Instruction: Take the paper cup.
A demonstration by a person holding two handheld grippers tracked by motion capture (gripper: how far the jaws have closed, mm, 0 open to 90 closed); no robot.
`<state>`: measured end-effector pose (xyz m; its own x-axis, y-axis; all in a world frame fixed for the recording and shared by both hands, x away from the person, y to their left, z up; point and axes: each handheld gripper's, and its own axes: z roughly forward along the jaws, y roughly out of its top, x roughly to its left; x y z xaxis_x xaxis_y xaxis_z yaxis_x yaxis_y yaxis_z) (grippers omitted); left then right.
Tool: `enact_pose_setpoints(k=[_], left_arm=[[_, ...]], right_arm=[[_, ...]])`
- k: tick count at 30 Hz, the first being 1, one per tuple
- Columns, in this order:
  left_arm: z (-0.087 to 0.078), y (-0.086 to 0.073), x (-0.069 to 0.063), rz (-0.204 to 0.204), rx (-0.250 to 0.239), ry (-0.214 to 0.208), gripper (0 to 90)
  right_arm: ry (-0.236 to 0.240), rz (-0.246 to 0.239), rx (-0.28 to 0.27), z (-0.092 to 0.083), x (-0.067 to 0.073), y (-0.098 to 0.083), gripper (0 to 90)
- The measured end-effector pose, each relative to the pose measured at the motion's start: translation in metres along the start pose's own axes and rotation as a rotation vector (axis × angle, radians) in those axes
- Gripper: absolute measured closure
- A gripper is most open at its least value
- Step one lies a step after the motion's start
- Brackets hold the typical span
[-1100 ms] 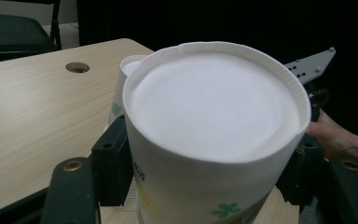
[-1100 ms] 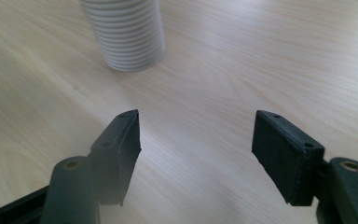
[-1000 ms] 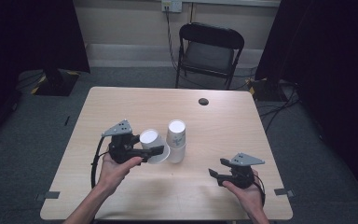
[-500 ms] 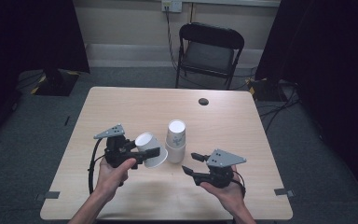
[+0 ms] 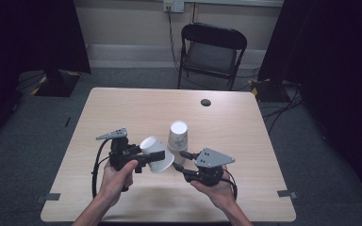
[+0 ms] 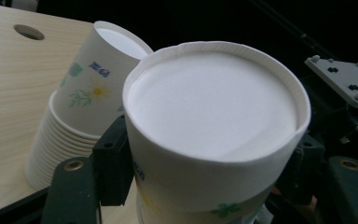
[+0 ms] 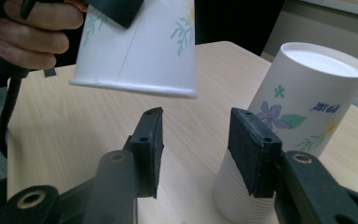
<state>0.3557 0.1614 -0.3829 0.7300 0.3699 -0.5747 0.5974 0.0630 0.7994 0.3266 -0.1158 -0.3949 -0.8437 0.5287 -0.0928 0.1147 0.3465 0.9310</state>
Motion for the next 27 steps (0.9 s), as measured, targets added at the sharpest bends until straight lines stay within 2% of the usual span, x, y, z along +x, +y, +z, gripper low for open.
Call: enact_pose_setpoints(k=[1,3,6,9,14,22,27], left_arm=[[0.002,0.000,-0.001,-0.007,0.003,-0.017,33.6],[0.003,-0.001,-0.002,-0.012,0.006,-0.024,33.6],[0.006,-0.002,-0.004,0.006,0.010,-0.019,33.6],[0.008,-0.002,-0.004,-0.014,0.013,-0.040,33.6],[0.011,-0.004,-0.004,-0.058,0.012,-0.091,33.7],[0.014,-0.007,0.001,-0.088,0.028,-0.115,33.7],[0.015,-0.008,0.004,-0.117,0.024,-0.133,33.6]], right_arm=[[-0.005,-0.007,-0.006,0.001,0.000,0.000,57.3],[-0.008,-0.007,-0.011,0.001,0.000,0.000,58.0],[-0.012,-0.014,-0.034,0.003,0.000,0.000,59.5],[-0.005,-0.027,-0.067,0.004,0.002,0.001,62.0],[0.003,-0.042,-0.088,0.006,0.005,0.001,62.7],[0.005,-0.059,-0.109,0.008,0.007,-0.001,68.3],[-0.008,-0.063,-0.125,0.008,0.008,-0.001,75.5]])
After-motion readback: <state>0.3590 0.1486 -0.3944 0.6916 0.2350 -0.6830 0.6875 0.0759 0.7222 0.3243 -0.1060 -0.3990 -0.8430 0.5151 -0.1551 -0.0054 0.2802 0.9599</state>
